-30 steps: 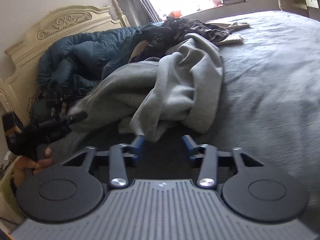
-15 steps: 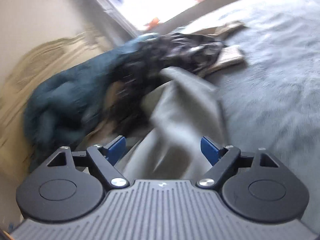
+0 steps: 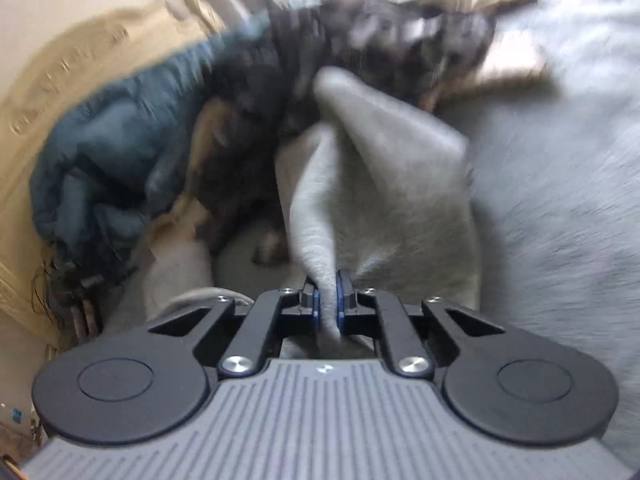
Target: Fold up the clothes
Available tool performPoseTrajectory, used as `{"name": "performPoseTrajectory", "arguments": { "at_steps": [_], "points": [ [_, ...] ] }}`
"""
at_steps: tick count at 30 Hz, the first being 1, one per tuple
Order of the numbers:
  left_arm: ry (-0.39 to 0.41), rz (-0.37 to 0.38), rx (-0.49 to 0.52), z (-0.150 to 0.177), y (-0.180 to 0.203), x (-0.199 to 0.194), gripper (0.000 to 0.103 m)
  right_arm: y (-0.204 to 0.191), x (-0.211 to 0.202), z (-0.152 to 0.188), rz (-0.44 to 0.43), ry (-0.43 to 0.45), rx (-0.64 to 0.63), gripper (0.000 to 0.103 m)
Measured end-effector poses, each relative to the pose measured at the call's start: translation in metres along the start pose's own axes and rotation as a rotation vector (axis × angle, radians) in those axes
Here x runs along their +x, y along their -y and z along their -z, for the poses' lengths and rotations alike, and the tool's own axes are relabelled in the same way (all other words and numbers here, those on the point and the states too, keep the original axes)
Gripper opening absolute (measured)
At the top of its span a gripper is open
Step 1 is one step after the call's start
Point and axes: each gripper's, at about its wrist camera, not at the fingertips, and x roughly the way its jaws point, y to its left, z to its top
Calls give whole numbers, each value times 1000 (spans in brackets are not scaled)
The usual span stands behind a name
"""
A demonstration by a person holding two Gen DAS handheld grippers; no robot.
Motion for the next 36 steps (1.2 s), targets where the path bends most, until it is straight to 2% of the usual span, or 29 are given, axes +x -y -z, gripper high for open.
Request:
{"name": "performPoseTrajectory", "arguments": {
  "at_steps": [3,6,8,10,12,13,15,17,19,21,23,26,27,30,31,33,36],
  "points": [
    [-12,-1,-29,0,-3,-4,67,15,-68,7,7,136,10,6],
    [-19,-3,-52,0,-4,-10,66,39,-145,28,68,249,26,6],
    [-23,-11,-49,1,-2,-15,66,57,-189,46,121,304,53,6],
    [-24,-19,-41,2,2,-19,66,77,-223,67,178,322,92,6],
    [-22,-27,-37,3,5,-23,66,99,-246,88,253,285,114,10],
    [-21,-30,-39,3,6,-25,66,109,-251,98,305,237,135,12],
    [-19,-33,-49,2,6,-31,67,123,-257,111,399,119,181,39],
    [-16,-31,-55,0,7,-38,68,123,-268,122,459,22,195,47],
    [-6,-31,-47,0,6,-48,69,107,-281,126,491,-20,133,50],
    [-2,-30,-28,0,5,-58,70,78,-294,125,553,-53,10,55],
    [-6,-26,-9,2,2,-66,72,38,-300,121,604,-34,-151,57],
    [-31,-24,-8,8,-3,-73,75,-23,-296,109,514,64,-354,64],
    [-42,-24,-20,9,-6,-74,75,-43,-288,104,454,82,-410,67],
    [-65,-23,-57,14,-13,-79,75,-100,-237,88,125,65,-511,78],
    [-71,-26,-67,15,-15,-80,74,-119,-216,84,28,46,-545,78],
    [-84,-45,-72,18,-17,-82,73,-159,-160,76,-106,-29,-618,79],
    [-111,-78,-66,22,-22,-81,70,-204,-78,65,-140,-103,-721,79]
  ]
}}
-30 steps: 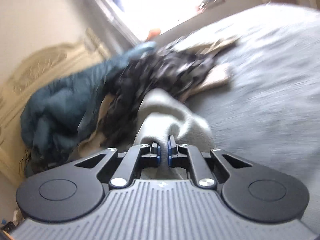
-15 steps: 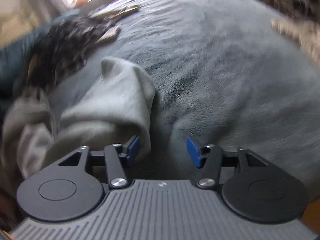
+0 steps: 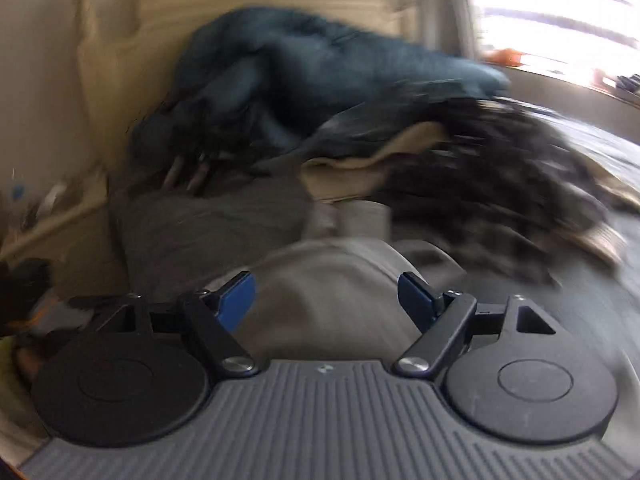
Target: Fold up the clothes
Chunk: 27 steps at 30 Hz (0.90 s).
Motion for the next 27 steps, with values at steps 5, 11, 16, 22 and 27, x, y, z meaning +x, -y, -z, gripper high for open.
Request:
{"name": "performPoseTrajectory", "arguments": {
  "at_steps": [5,11,16,22,27],
  "points": [
    [-50,52,-61,5,-15,12,64,11,117,-43,8,-185,-6,79],
    [-56,95,-83,7,-23,38,45,3,157,-33,-61,-379,15,76],
    [-75,100,-62,11,-23,53,36,-21,129,-25,-110,-379,-82,49],
    [-46,79,-57,0,-23,55,28,-42,61,-20,-150,-200,-97,20],
    [-1,60,3,-27,-15,74,26,-71,-3,0,-231,-22,-91,18]
  ]
}}
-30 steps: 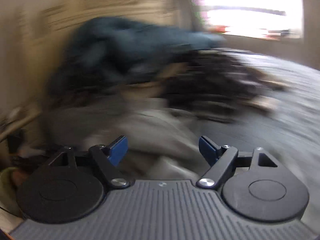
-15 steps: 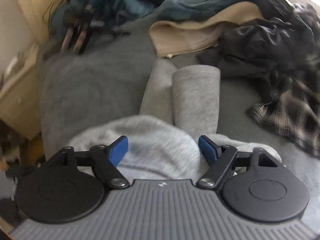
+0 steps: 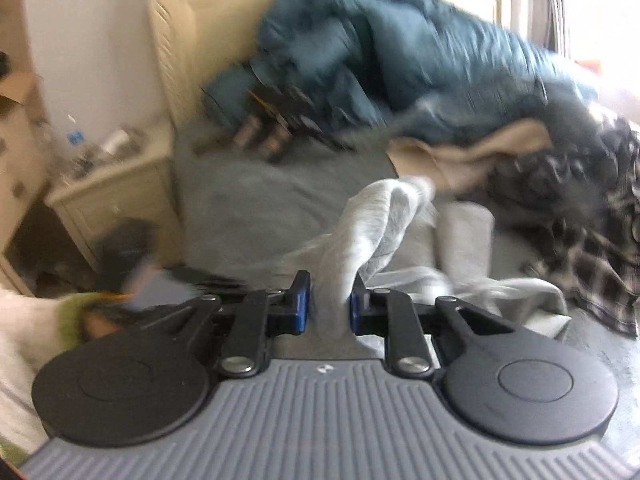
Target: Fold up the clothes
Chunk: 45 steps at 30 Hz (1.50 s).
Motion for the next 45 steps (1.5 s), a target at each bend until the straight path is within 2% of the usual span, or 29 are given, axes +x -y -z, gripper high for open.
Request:
{"name": "performPoseTrajectory", "arguments": {
  "at_steps": [3,6,9,13,15,19,22,24,28,32,33,36,37,39,40,42,45],
  "points": [
    [-28,-32,13,-5,3,19,27,-19,-13,22,-47,77,41,18],
    [-92,-42,-46,3,-8,16,28,-26,-7,52,-47,109,110,19],
    [-110,-74,-75,18,-21,-13,34,-24,3,76,-35,133,176,20],
    [-73,-109,-126,30,-34,-60,40,-24,23,88,-37,138,210,20],
    [-52,-83,-189,33,-41,-83,44,-27,32,90,-38,147,205,20],
    [-16,30,-281,31,-44,-112,62,-38,43,98,-45,165,191,20],
    [-7,99,-265,26,-31,-119,70,-49,49,110,-33,151,158,20],
    [-8,110,-224,23,-20,-114,77,-55,56,119,-23,138,149,20],
    [-41,72,-152,25,1,-106,78,-63,67,129,3,130,141,20],
    [-44,75,-130,31,8,-111,81,-69,75,136,15,144,136,20],
    [-46,55,-127,32,8,-110,81,-71,78,138,13,148,137,20],
    [-66,-31,-142,31,2,-95,76,-72,85,147,-9,150,165,20],
    [-78,-52,-141,31,0,-89,66,-74,85,151,-8,149,171,20],
    [-104,-87,-133,31,-5,-76,53,-76,79,159,-4,149,183,20],
    [-115,-92,-141,33,-9,-72,40,-77,73,162,-2,152,191,20],
    [-144,-101,-153,37,-14,-67,24,-76,53,166,3,171,222,21],
    [-185,-138,-141,45,-20,-65,21,-67,12,163,32,277,275,24]
  ]
}}
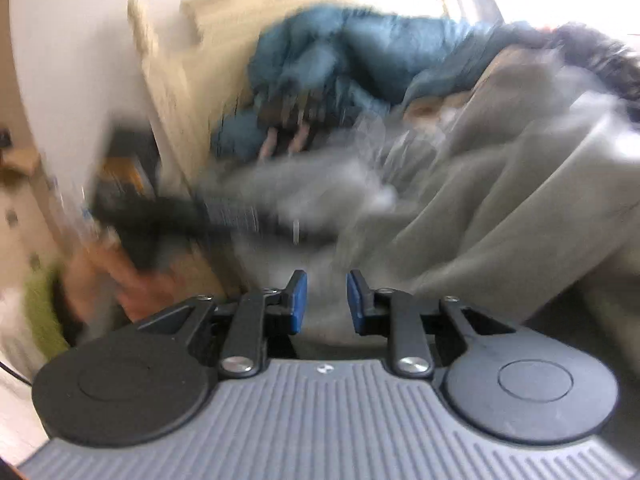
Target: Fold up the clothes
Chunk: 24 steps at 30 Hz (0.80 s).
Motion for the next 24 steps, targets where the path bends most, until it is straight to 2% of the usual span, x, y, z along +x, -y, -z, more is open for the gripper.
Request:
{"name": "performPoseTrajectory", "arguments": {
  "at_steps": [3,4,5,7,8,10,12,17,22,23,24],
  "points": [
    [-17,8,-7,6,-8,-4,24,8,-31,-22,77,121,3,29],
    [-21,12,-8,6,-9,-5,31,11,-35,-29,133,144,-19,31],
    [-23,7,-6,5,-9,-6,36,14,-35,-32,187,144,-44,32],
    [-24,3,5,0,-7,-3,56,23,-27,-33,282,111,-79,33],
    [-17,9,14,-2,-5,-1,58,28,-20,-31,314,79,-81,33],
    [-18,18,34,-8,0,7,59,40,-9,-22,362,16,-60,33],
    [-29,27,53,-14,4,16,59,46,-5,-11,375,-26,-27,33],
    [-57,50,73,-27,10,37,58,48,-24,1,347,-21,33,33],
    [-58,53,65,-26,7,42,48,60,-81,-7,290,96,190,34],
    [-53,52,64,-25,7,42,48,65,-99,-13,303,132,211,37],
    [-47,51,64,-24,7,41,47,71,-116,-20,341,160,207,47]
  ]
}}
